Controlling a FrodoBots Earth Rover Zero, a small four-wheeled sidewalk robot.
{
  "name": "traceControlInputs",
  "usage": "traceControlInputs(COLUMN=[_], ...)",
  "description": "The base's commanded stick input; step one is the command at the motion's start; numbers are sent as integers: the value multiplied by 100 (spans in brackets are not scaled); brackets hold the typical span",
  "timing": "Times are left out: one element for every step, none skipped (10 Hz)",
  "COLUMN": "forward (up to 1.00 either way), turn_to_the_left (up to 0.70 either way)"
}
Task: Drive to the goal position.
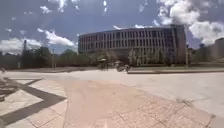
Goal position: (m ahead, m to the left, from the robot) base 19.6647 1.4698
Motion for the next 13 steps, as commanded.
traceControlInputs(forward=[70,70,70,70,70,70,70,70,70,70,70,70,70], turn_to_the_left=[0,0,0,0,0,0,0,0,0,0,0,0,0])
